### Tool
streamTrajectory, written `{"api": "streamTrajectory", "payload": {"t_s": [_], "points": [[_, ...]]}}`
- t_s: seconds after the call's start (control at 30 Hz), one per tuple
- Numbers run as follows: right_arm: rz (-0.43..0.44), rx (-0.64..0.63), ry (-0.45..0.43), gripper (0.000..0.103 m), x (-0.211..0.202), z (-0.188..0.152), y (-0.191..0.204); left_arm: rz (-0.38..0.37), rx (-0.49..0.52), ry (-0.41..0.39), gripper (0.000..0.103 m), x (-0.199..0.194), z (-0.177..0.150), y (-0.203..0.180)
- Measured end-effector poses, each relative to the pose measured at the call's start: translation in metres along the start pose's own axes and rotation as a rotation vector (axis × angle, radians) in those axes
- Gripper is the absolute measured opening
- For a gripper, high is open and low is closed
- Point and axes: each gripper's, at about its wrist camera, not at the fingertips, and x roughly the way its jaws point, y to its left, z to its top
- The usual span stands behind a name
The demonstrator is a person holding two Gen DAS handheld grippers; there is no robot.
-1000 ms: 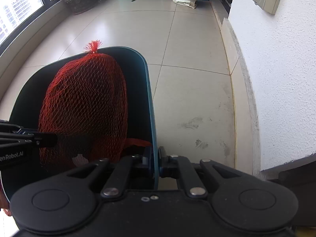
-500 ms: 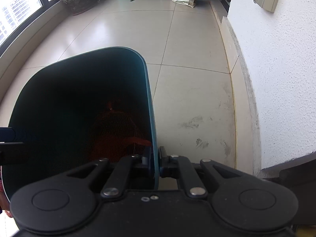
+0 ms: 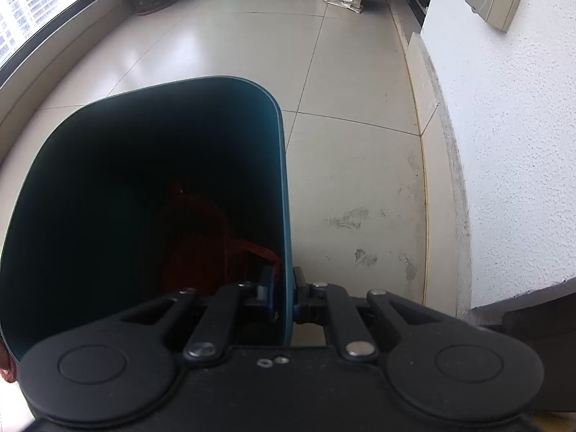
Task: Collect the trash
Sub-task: 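Lower the left tool to the knotted white plastic bag and grasp it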
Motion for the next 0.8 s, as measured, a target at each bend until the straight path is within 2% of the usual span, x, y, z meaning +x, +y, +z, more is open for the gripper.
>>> {"api": "streamTrajectory", "payload": {"t_s": [0.13, 0.37, 0.63, 0.8], "points": [[-0.007, -0.008, 0.004, 0.009, 0.002, 0.003, 0.001, 0.085, 0.011, 0.097, 0.08, 0.048, -0.026, 0.021], [-0.017, -0.018, 0.008, 0.013, 0.006, 0.003, 0.005, 0.156, -0.028, 0.287, 0.08, 0.133, -0.073, 0.047], [-0.031, -0.047, 0.007, 0.014, 0.007, 0.0, 0.012, 0.163, -0.057, 0.378, 0.08, 0.197, -0.092, 0.058], [-0.042, -0.053, 0.016, 0.014, 0.009, 0.001, 0.017, 0.182, -0.064, 0.405, 0.08, 0.223, -0.098, 0.068]]}}
